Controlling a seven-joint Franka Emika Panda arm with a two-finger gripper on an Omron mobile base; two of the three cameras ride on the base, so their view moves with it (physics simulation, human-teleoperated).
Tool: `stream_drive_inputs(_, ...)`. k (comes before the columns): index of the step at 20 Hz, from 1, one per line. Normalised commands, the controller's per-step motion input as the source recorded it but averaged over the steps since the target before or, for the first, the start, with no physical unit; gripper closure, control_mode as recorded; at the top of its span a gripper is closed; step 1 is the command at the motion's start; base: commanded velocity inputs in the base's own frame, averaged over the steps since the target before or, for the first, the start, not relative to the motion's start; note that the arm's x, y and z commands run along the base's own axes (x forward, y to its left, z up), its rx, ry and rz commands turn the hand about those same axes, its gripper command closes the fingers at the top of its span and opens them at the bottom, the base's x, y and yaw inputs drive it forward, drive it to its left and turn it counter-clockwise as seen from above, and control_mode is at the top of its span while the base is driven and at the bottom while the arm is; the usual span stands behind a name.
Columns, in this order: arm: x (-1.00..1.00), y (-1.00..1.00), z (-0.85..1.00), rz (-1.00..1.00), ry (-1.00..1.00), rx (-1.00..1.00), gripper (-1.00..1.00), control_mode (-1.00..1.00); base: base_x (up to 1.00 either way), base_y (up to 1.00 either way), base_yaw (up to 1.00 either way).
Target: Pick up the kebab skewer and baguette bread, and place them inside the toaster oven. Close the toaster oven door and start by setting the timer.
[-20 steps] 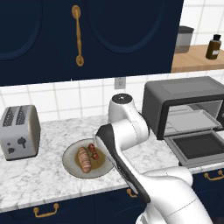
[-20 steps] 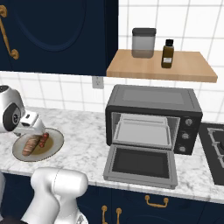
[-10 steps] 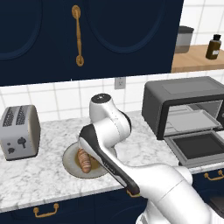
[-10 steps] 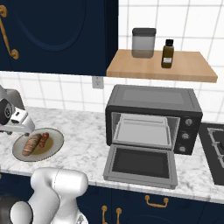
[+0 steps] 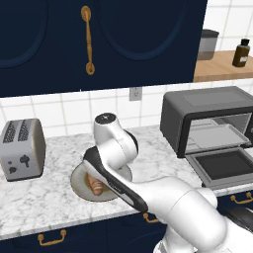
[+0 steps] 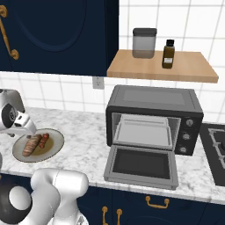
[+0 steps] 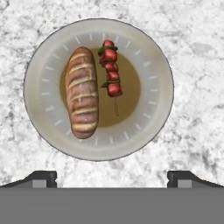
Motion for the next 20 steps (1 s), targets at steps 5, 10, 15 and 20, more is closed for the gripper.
stream_drive_inputs(5, 0.43, 0.24, -0.21, 0.00, 0.00, 0.00, -1.00, -1.00, 0.00, 0.00, 0.00)
stream_drive_inputs(10, 0.37, 0.24, -0.37, 0.00, 0.00, 0.00, -1.00, -1.00, 0.00, 0.00, 0.00)
stream_drive_inputs(15, 0.34, 0.23, -0.43, 0.00, 0.00, 0.00, -1.00, -1.00, 0.00, 0.00, 0.00)
stream_drive_inputs(20, 0.21, 0.11, -0.36, 0.00, 0.00, 0.01, -1.00, -1.00, 0.00, 0.00, 0.00)
